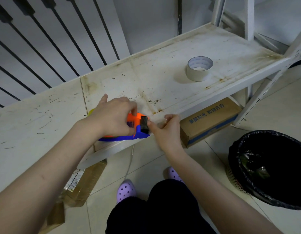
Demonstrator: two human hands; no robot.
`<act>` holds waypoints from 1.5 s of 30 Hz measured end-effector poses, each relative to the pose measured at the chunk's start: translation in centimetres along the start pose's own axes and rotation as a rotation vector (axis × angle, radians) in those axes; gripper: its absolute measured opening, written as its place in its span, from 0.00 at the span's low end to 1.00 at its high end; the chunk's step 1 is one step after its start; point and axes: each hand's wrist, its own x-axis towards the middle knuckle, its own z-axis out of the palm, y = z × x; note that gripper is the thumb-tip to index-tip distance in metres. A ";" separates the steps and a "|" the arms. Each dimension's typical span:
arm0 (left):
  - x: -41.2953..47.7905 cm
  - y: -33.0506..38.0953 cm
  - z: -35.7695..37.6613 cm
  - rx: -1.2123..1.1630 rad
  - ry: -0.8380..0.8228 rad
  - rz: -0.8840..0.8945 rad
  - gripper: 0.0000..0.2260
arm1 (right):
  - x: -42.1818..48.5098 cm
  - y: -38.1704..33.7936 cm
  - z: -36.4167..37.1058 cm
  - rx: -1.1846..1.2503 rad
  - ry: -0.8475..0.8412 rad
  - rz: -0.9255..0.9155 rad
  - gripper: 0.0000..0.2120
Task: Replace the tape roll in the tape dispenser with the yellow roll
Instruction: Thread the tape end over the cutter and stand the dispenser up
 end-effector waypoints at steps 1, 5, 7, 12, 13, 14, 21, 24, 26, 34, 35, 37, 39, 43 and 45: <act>0.0 0.2 -0.2 -0.011 -0.012 0.003 0.24 | 0.0 0.0 0.0 0.004 0.008 0.005 0.24; 0.5 1.8 0.0 0.048 -0.078 0.036 0.37 | 0.0 0.3 0.3 0.037 0.021 0.069 0.23; 0.8 2.3 0.2 0.064 -0.063 0.033 0.30 | -0.2 0.4 0.3 0.075 0.001 0.131 0.19; 1.1 1.8 0.5 0.069 -0.020 0.039 0.21 | -0.4 0.4 -1.2 0.168 0.025 0.199 0.08; 1.0 1.7 0.4 0.063 -0.011 0.041 0.22 | -0.4 0.4 -1.5 0.161 0.025 0.197 0.09; 0.8 1.5 0.3 0.047 0.002 0.044 0.22 | -0.4 0.4 -1.7 0.151 0.023 0.192 0.10; -1.2 0.3 -1.1 -0.113 0.081 0.057 0.23 | -1.9 -1.4 -2.7 0.301 -0.064 0.161 0.06; -2.1 -0.4 -1.5 -0.195 0.113 0.064 0.26 | -2.7 -2.3 -2.5 0.408 -0.078 0.161 0.06; -2.5 -0.9 -1.6 -0.244 0.136 0.077 0.26 | -3.3 -2.8 -2.2 0.464 -0.082 0.135 0.05; -3.6 -1.8 -2.4 -0.445 0.214 0.116 0.28 | -4.3 -3.8 -0.6 0.453 -0.115 0.075 0.07; -3.7 -1.9 -2.4 -0.472 0.220 0.124 0.28 | -4.3 -3.9 -0.4 0.436 -0.122 0.065 0.07; -3.8 -2.1 -2.4 -0.538 0.233 0.129 0.29 | -4.2 -4.3 -0.1 0.419 -0.138 0.036 0.09; -3.9 -2.4 -2.4 -0.620 0.243 0.124 0.29 | -4.1 -4.6 0.3 0.374 -0.165 -0.009 0.09; -4.2 -3.1 -2.1 -0.784 0.270 0.109 0.26 | -3.7 -5.2 0.8 0.345 -0.206 -0.017 0.09; -4.3 -3.4 -1.9 -0.847 0.287 0.112 0.24 | -3.3 -5.5 1.0 0.362 -0.240 0.032 0.06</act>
